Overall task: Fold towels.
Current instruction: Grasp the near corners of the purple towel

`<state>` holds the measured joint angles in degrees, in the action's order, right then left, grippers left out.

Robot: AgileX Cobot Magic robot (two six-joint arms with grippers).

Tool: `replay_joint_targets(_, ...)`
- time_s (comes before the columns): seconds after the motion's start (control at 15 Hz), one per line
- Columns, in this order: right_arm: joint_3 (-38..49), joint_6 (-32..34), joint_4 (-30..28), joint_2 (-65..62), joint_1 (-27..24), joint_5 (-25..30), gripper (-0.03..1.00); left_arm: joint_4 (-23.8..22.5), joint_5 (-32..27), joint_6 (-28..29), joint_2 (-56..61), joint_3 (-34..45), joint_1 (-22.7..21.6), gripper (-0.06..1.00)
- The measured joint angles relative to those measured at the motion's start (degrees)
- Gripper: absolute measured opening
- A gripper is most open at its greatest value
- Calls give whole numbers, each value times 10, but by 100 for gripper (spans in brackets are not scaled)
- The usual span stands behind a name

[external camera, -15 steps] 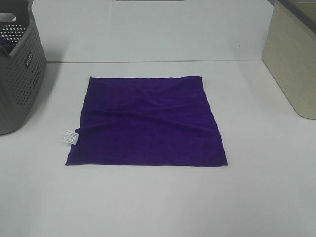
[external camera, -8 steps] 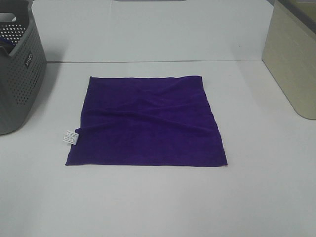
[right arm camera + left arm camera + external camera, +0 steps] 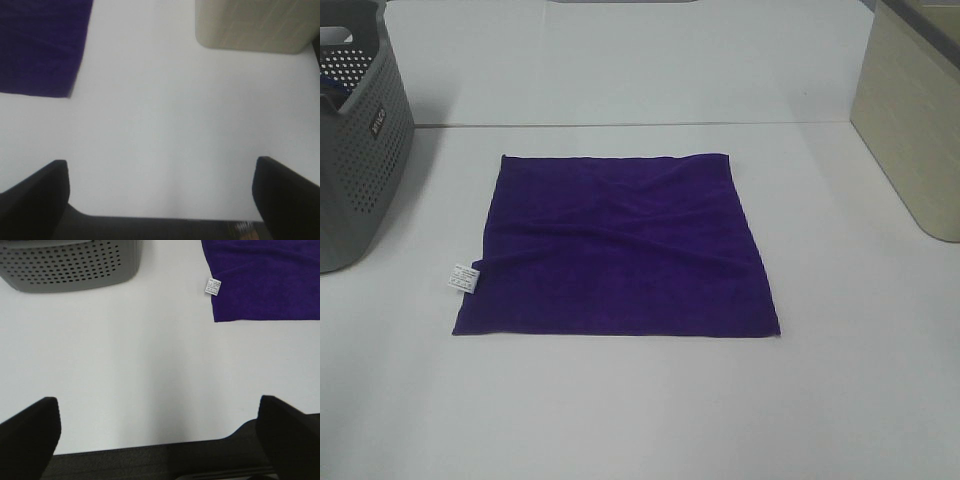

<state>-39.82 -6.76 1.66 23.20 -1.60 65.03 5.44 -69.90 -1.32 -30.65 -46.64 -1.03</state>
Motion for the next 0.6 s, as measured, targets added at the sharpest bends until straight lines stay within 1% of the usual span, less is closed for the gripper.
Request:
replay_joint_targets(0.07, -29, 6, -5, 95, 0, 10, 96, 1, 1, -22, -80, -47, 0, 99)
replay_joint_targets(0.13, -63, 5, 11, 198, 0, 13, 96, 1, 1, -45, -143, -83, 0, 99)
replay_joint_targets(0.2, -91, -11, 45, 279, 0, 3, 96, 2, 1, -60, -198, -111, 0, 99)
replay_joint_targets(0.33, -143, -80, 176, 415, 0, -25, 96, 23, 4, -85, -307, -144, 0, 99)
replay_joint_targets(0.47, -166, -174, 316, 503, 0, -29, 96, 61, 12, -111, -372, -146, 0, 99)
replay_joint_targets(0.53, -167, -198, 339, 523, -1, -27, 96, 101, 20, -132, -409, -146, 0, 99)
replay_joint_targets(0.6, -167, -239, 393, 555, -11, -18, 96, 143, 32, -154, -445, -146, 0, 99)
